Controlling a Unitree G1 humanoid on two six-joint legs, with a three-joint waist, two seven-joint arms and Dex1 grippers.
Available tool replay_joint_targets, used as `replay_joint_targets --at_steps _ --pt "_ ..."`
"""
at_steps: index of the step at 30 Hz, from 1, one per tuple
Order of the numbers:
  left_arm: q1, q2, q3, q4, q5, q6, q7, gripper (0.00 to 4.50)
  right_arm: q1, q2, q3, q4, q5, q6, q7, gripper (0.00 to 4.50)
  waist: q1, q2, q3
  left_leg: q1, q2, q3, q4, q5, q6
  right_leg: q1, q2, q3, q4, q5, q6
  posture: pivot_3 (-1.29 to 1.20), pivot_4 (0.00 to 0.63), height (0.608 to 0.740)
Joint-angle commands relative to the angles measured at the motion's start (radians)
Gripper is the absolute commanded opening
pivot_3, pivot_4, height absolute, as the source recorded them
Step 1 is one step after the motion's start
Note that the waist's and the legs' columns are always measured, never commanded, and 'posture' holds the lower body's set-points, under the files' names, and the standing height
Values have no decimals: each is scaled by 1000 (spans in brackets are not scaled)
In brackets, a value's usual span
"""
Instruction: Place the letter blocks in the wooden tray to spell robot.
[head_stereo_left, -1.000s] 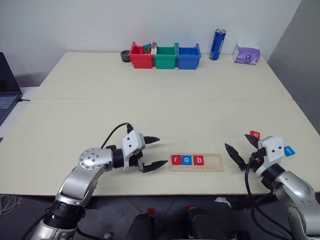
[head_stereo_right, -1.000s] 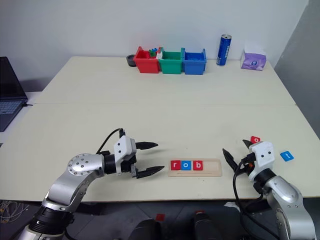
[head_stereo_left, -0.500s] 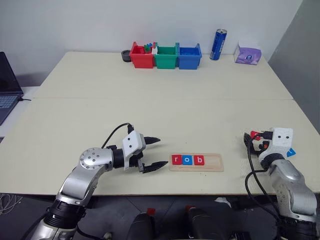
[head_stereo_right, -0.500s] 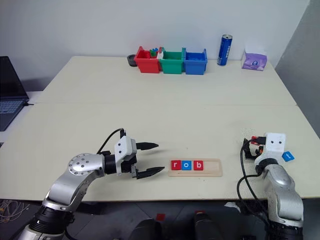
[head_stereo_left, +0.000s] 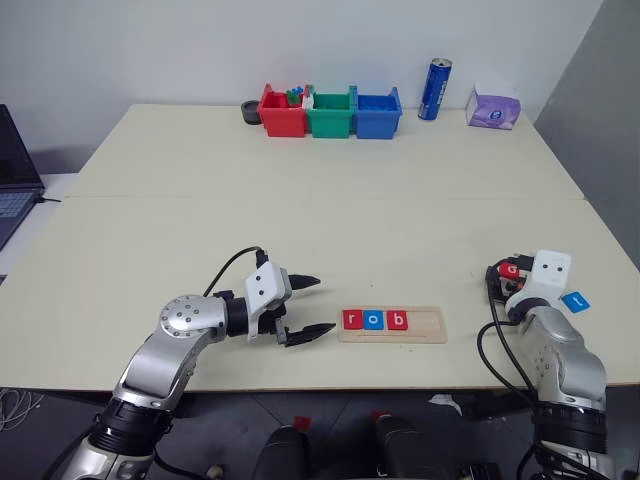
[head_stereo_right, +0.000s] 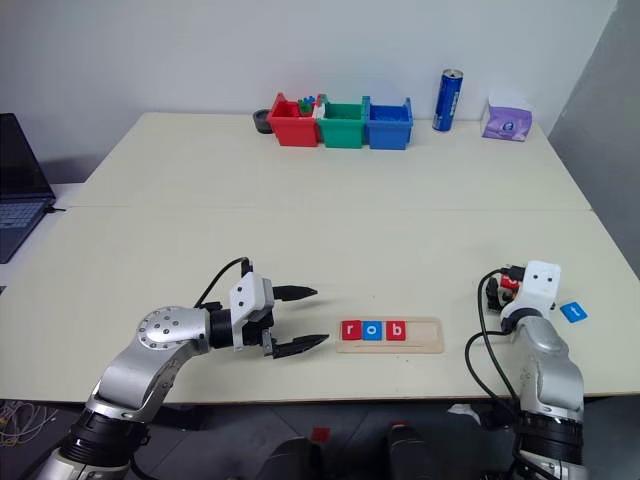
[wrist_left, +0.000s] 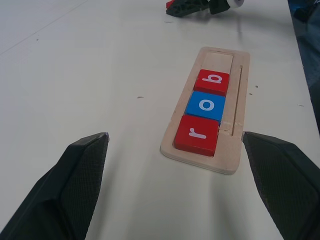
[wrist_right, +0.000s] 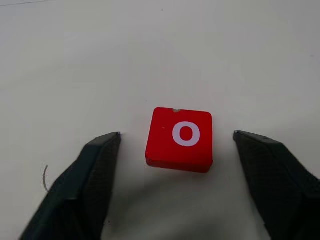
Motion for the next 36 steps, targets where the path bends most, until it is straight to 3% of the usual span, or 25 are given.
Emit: replay_joint_targets --at_steps 1,4,10,20,25,36 --pt "-8 0 1 -36 -3 -2 6 4500 9 2 -8 22 -19 26 -31 2523 0 0 0 0 0 0 0 0 0 0 0 0 0 0 0 0 150 740" --pt "-7 0 0 -40 -4 2 7 4500 25 0 -4 6 -15 34 -26 1453 6 -1 -1 0 0 0 0 0 0 0 0 0 0 0 0 0 150 740" --pt "-8 3 -1 -43 -3 4 4 4500 116 -56 17 -136 47 71 113 1455 11 -1 -1 0 0 -1 -1 0 0 0 0 -1 -1 0 0 0 150 740" --pt "-27 4 -15 -35 -4 6 -17 4500 346 -345 149 -441 213 134 569 1455 8 -1 0 0 0 -1 0 0 0 0 0 -1 0 0 0 0 150 740" --pt "-36 3 -23 -30 -3 5 -24 4500 364 -407 185 -375 128 61 575 1455 8 -1 0 0 -1 -1 0 0 0 0 0 -2 0 0 0 0 150 740" --pt "-39 1 -25 -25 -1 2 -34 4500 334 -504 152 -279 163 -4 730 1455 10 -2 0 0 -1 0 0 0 0 0 0 -2 -1 0 0 0 150 740"
